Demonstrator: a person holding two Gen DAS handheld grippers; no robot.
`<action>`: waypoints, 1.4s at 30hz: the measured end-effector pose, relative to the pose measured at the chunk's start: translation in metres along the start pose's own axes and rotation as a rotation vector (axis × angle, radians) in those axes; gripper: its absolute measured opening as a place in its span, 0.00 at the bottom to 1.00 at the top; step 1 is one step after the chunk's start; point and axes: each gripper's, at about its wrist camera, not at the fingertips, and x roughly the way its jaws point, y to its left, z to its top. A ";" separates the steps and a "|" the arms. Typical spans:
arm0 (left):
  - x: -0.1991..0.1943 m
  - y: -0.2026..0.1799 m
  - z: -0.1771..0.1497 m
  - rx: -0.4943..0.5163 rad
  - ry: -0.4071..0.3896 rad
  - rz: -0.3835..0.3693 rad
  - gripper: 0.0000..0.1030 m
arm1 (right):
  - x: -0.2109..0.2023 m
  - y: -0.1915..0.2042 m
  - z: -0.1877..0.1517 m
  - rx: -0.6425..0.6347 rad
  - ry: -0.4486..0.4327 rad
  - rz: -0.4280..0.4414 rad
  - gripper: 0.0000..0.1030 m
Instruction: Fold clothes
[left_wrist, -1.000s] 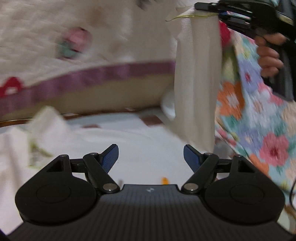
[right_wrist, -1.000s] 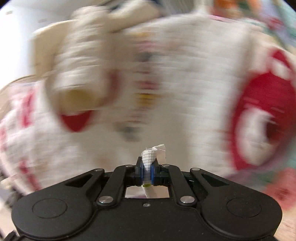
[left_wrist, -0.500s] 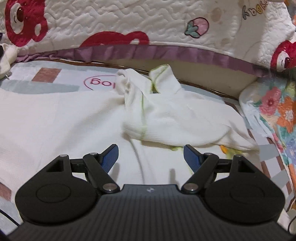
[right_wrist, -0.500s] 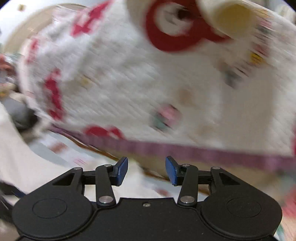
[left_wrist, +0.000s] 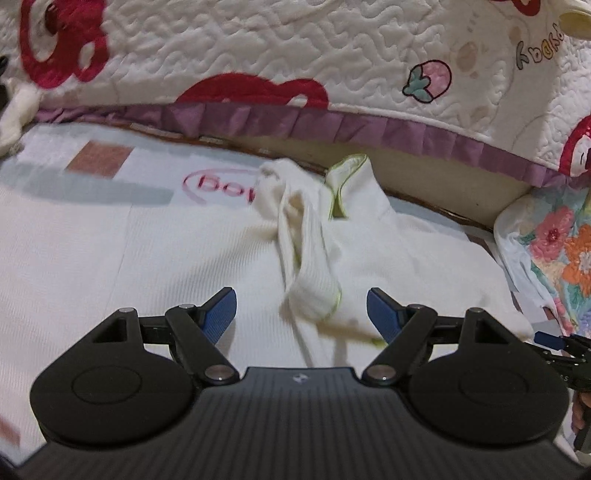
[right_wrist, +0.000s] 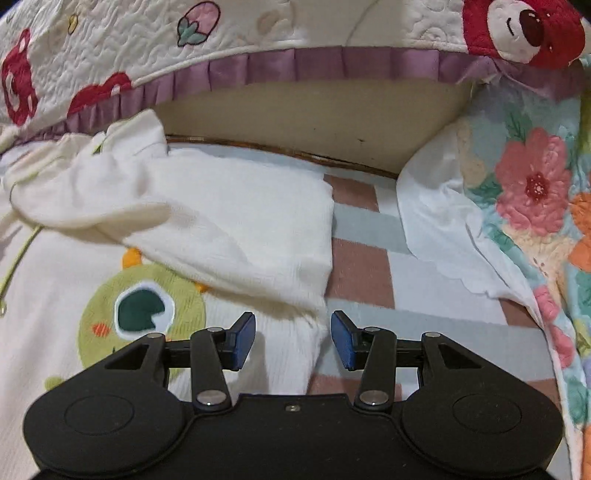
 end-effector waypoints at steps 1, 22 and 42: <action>0.006 -0.002 0.004 0.010 -0.003 -0.002 0.75 | 0.002 0.002 0.002 -0.008 -0.001 0.000 0.49; -0.030 0.013 0.001 -0.069 0.025 0.026 0.11 | 0.008 -0.016 -0.009 0.199 -0.115 -0.110 0.18; -0.154 0.107 0.039 -0.224 -0.146 0.578 0.61 | -0.029 -0.010 0.008 0.144 -0.064 -0.178 0.41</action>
